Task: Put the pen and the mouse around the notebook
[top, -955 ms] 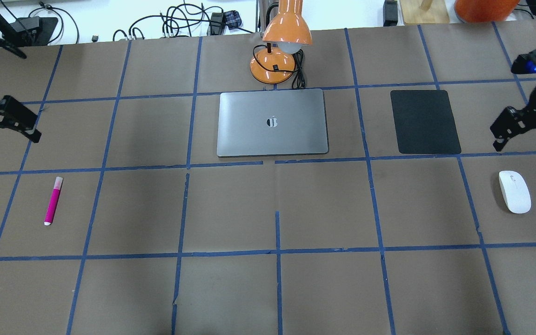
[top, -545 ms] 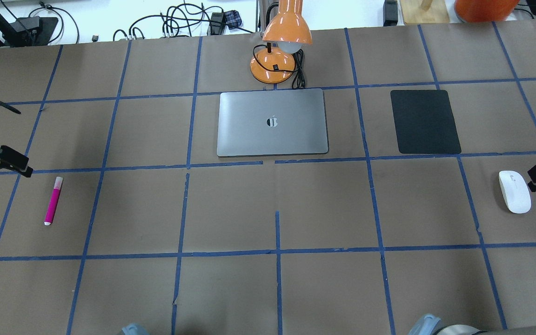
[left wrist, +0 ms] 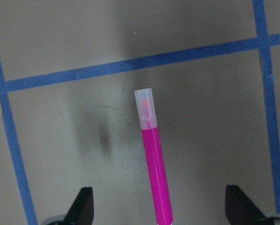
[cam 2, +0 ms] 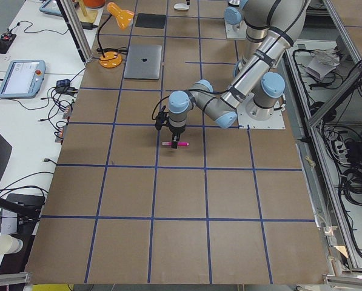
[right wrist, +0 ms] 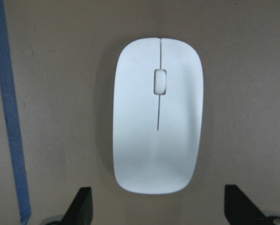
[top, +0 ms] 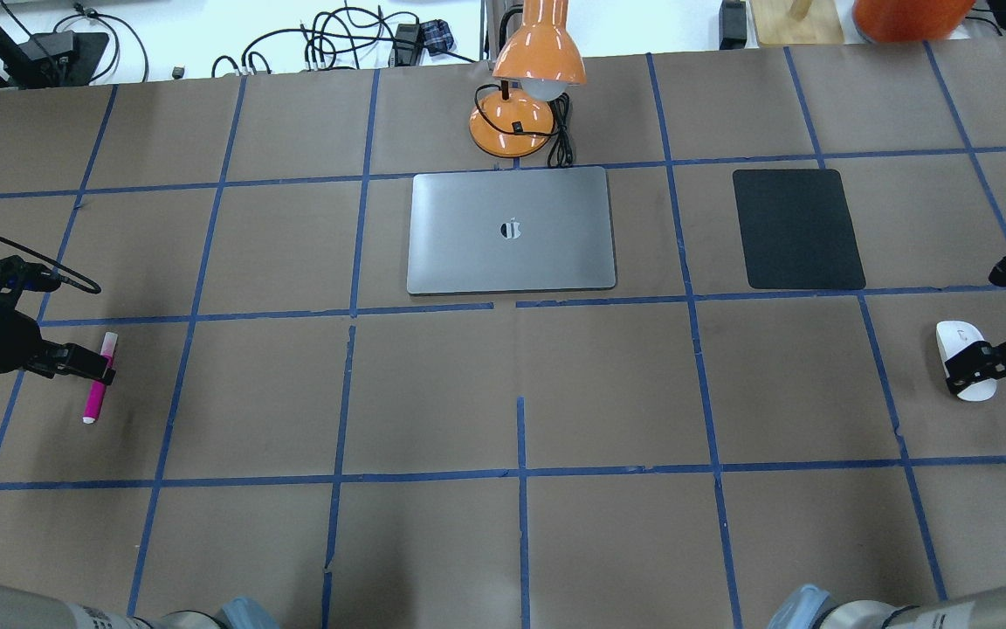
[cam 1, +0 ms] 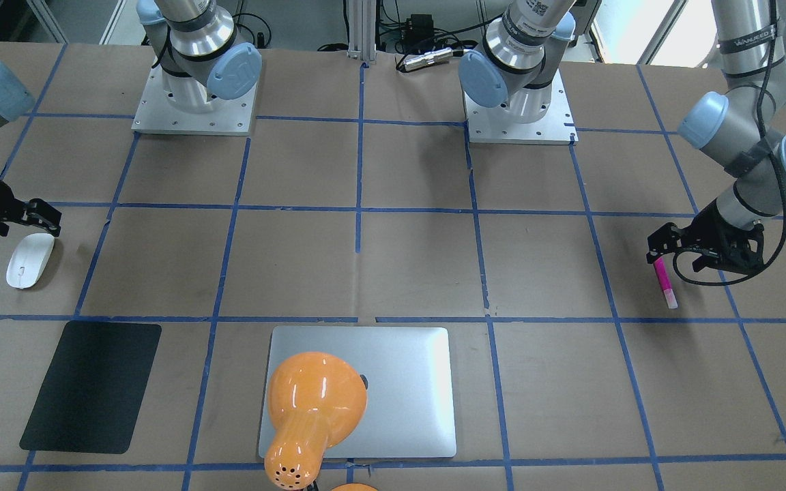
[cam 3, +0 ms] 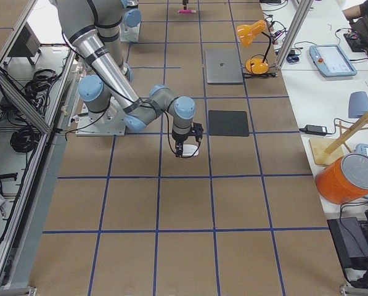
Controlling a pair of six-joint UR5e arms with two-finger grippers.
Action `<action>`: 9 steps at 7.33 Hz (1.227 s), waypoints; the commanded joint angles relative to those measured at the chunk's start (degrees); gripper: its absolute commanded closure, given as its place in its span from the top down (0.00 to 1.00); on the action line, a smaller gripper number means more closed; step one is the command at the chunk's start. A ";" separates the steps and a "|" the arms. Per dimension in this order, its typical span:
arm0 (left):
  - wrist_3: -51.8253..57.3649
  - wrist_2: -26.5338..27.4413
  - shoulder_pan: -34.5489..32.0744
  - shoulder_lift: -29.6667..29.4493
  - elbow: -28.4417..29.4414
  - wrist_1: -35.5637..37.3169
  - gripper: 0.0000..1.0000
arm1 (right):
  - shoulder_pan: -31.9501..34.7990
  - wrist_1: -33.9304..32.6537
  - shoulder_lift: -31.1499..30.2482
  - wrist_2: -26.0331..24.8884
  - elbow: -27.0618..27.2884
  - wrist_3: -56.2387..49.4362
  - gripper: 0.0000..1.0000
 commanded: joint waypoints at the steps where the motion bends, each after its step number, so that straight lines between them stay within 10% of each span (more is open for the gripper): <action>1: -3.06 0.01 0.17 -2.42 -0.27 3.48 0.95 | -0.02 -1.46 3.30 1.01 -2.63 0.19 1.00; 3: -3.88 0.10 -0.01 -2.78 -0.27 3.49 0.84 | 0.33 -1.55 3.48 1.01 -2.13 2.28 1.00; 6: -5.53 0.10 -0.01 -3.22 -0.27 3.49 0.19 | 0.42 -1.54 3.57 0.92 -2.03 4.58 1.00; 9: -5.72 0.36 -0.18 -2.70 -0.09 2.88 0.00 | 0.59 -1.54 3.39 2.06 -2.12 4.58 0.56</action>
